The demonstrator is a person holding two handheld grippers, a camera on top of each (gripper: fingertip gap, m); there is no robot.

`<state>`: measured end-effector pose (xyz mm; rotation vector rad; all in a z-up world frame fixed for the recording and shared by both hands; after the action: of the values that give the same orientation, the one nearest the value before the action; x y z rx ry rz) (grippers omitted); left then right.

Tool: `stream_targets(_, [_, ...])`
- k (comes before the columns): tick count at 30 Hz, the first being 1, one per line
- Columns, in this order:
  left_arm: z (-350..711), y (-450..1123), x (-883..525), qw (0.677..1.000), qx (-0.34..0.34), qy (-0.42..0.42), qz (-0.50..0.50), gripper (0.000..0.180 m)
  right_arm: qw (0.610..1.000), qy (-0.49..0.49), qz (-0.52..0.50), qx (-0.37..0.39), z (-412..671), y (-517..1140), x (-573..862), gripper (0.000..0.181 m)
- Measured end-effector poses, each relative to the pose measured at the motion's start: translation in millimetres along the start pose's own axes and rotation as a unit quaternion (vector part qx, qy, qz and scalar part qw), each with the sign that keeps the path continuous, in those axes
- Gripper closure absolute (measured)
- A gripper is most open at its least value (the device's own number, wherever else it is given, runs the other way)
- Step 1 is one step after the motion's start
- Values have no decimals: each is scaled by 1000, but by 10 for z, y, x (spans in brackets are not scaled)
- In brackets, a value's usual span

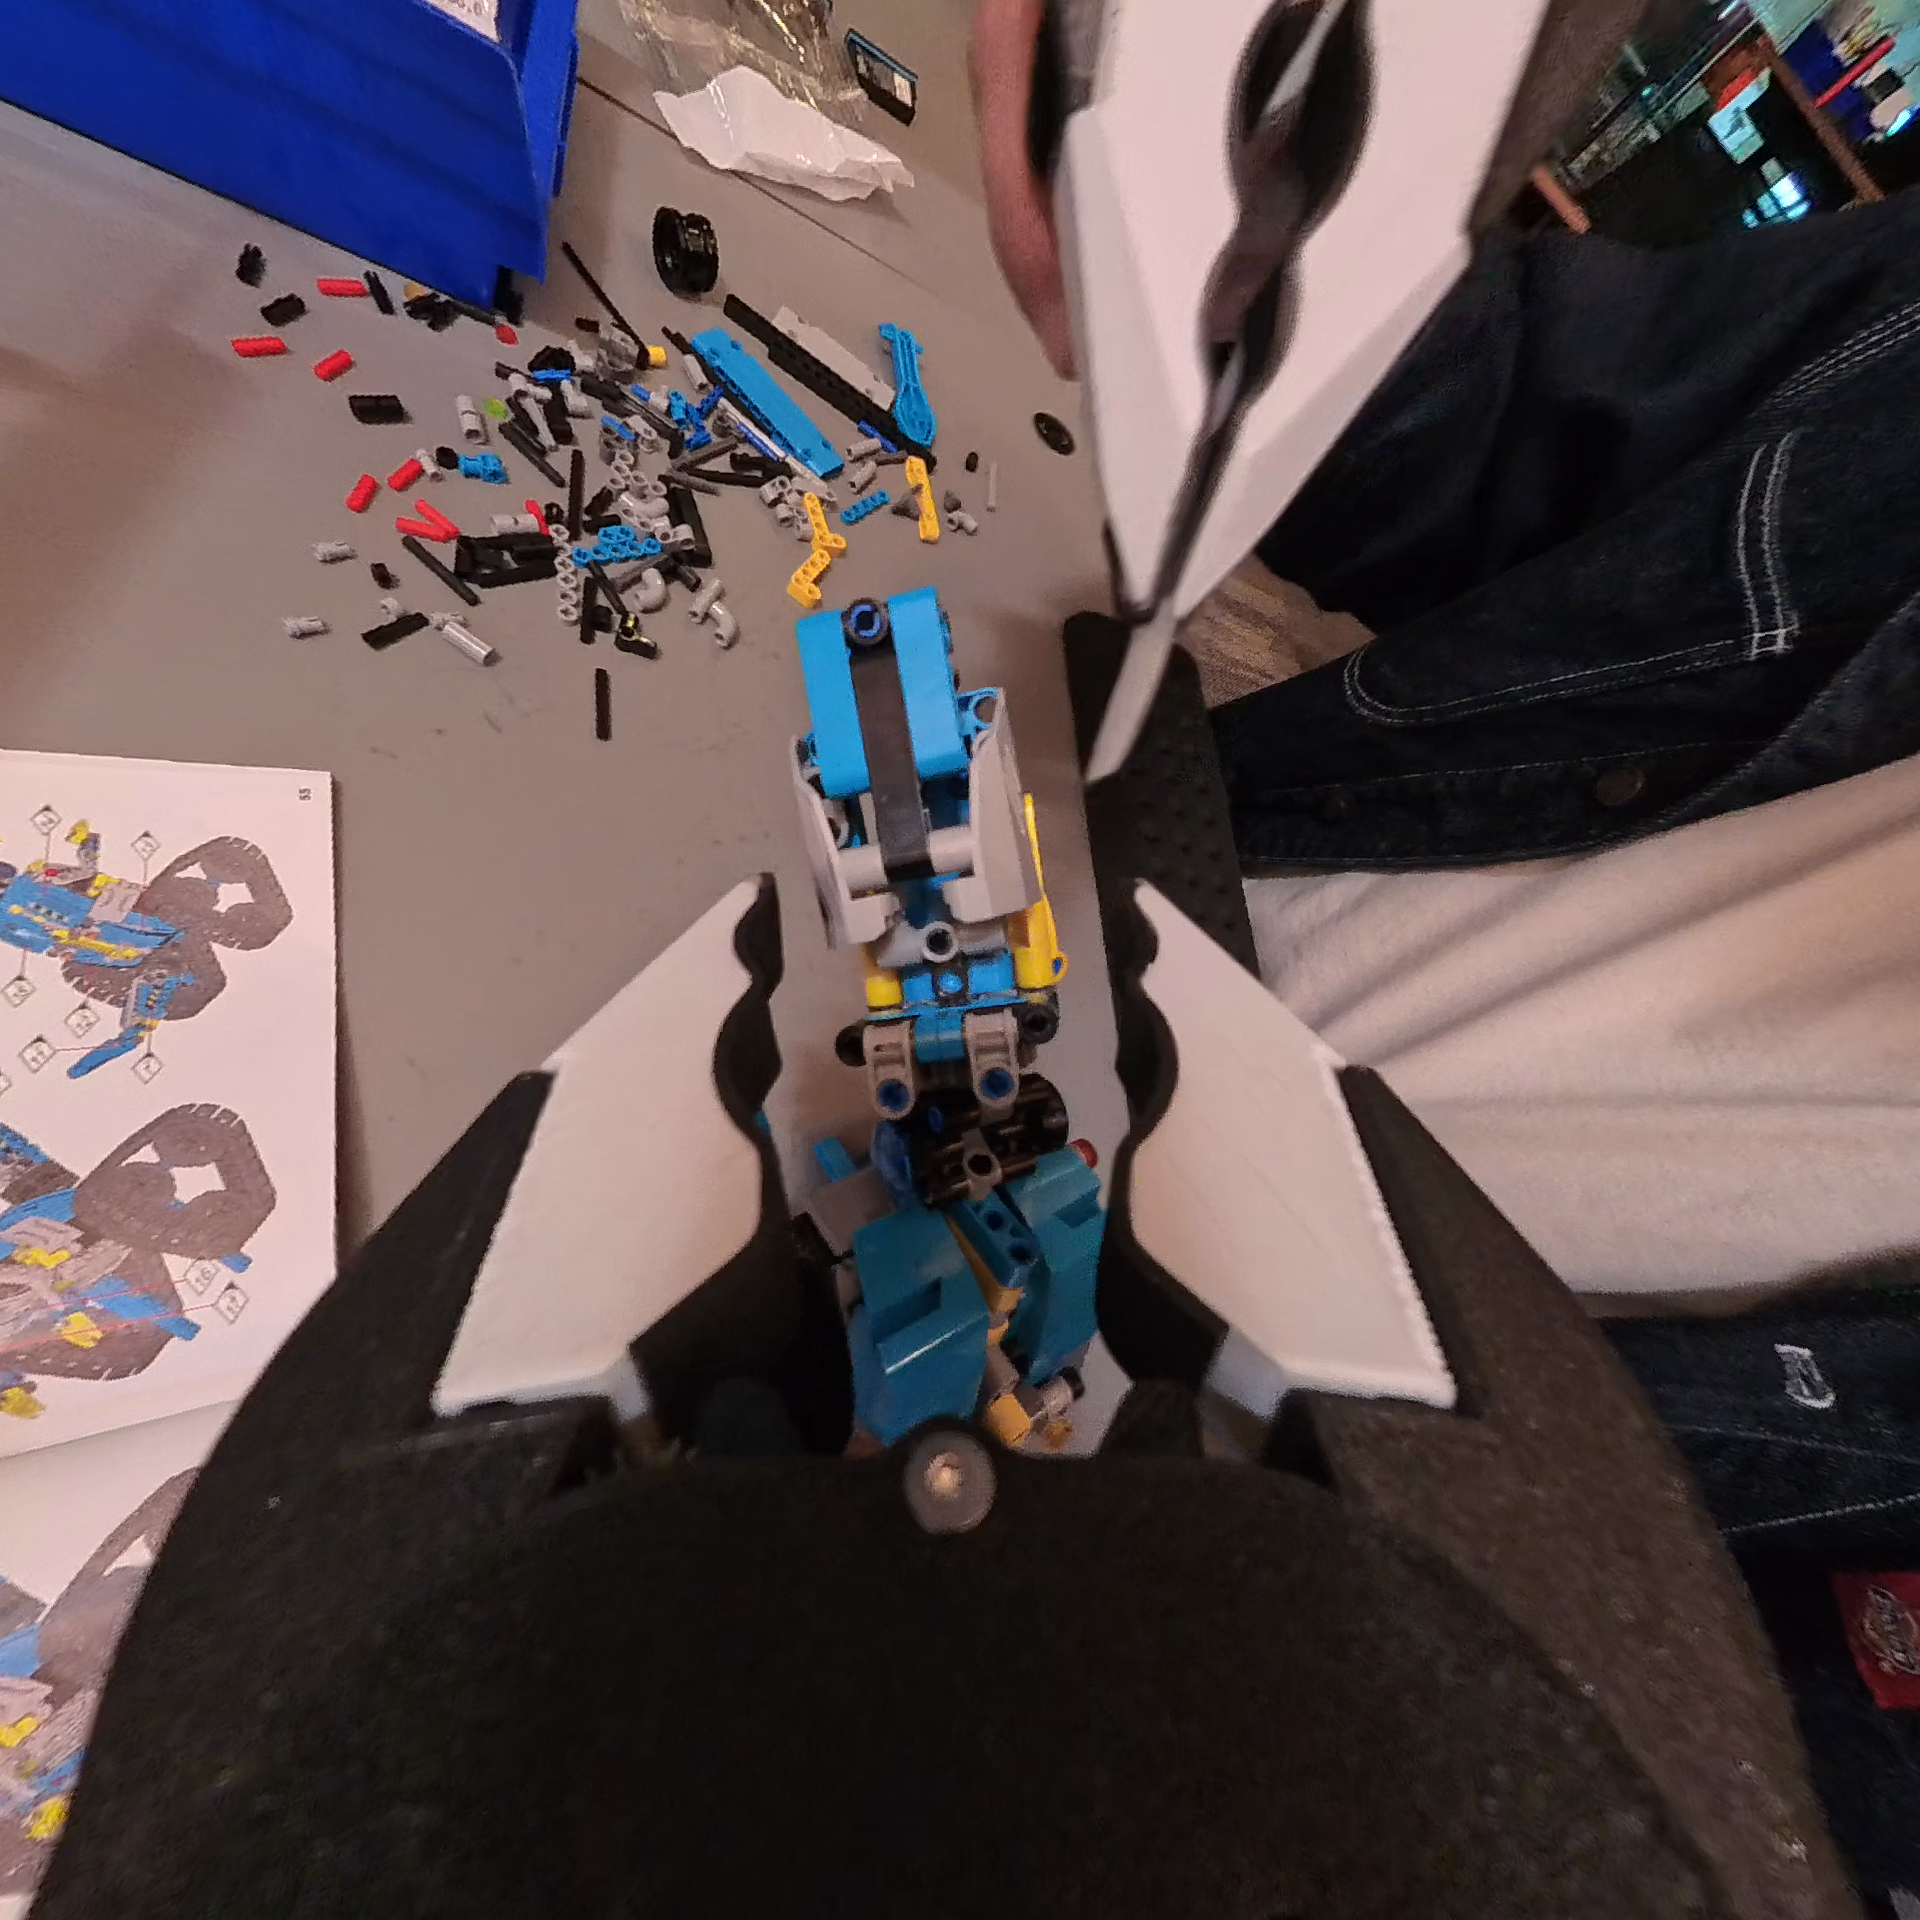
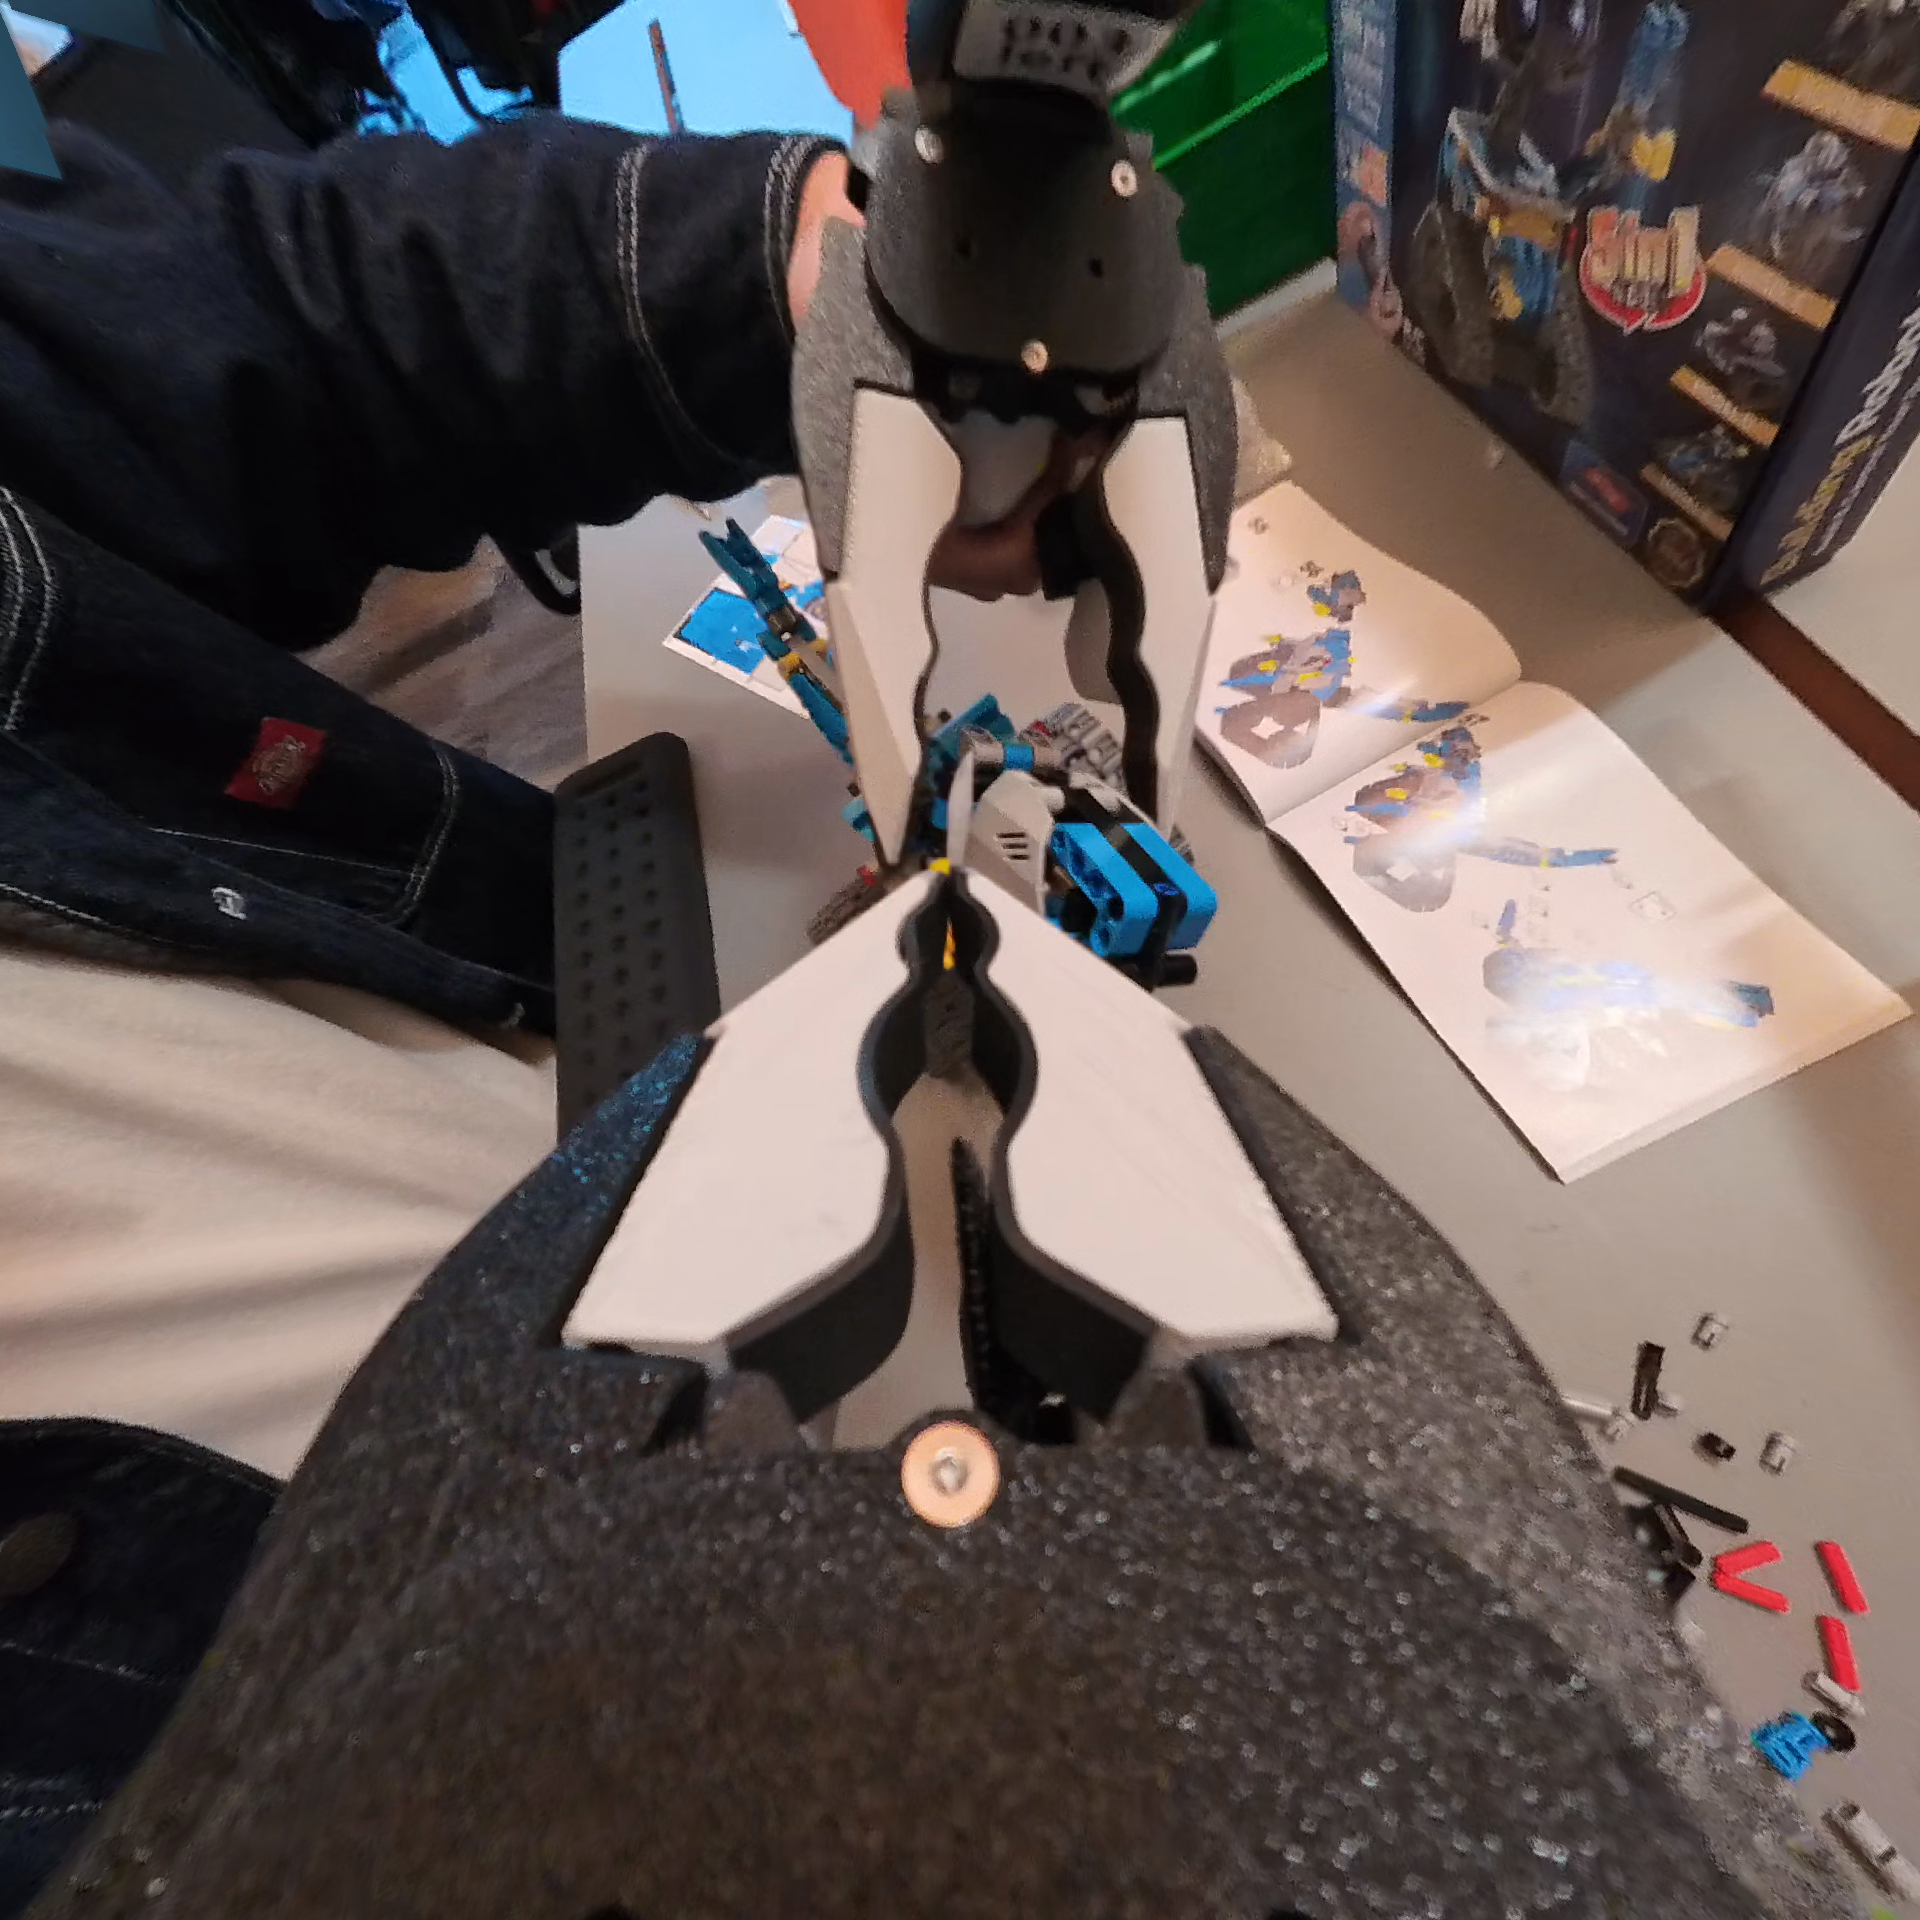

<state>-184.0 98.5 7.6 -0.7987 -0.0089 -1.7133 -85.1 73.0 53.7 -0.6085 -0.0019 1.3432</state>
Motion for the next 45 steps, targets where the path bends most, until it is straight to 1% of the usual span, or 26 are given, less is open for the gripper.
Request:
stream_targets(4, [26, 9, 12, 1000, -5, -5, -8, 119, 999, 11, 27, -16, -2, 65, -6, 181])
stream_targets(7, [35, 17, 23, 1000, -9, -12, -19, 122, 999, 9, 27, -31, -41, 124, 13, 181])
stream_targets(14, [88, -75, 6, 1000, 0, -23, -20, 122, 998, 29, 47, -27, -55, 157, 50, 181])
stream_targets(17, [79, -96, 2, 1000, -6, -20, -16, 123, 997, 35, 55, -29, -62, 169, 57, 181])
stream_targets(23, [2, -44, 12, 999, -29, -13, -16, 124, 997, 34, 50, -38, -84, 201, 88, 181])
stream_targets(33, [22, -22, -9, 1000, -21, -13, -13, 130, 998, 29, 40, -39, -80, 198, 113, 181])
stream_targets(45, [52, -32, -24, 1000, -15, -14, -11, 133, 998, 39, 44, -31, -78, 192, 124, 181])
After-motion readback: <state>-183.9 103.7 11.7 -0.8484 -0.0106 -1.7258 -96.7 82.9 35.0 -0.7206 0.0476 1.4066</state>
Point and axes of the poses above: each gripper's, where its closed fingertips meet, y out along the fingers, z out of its top, x = y × z across the jaws, the point moved 5 cm from there along -y, back along the fingers, and after that the axes turned 7 degrees about x, right-handed, at the moved point
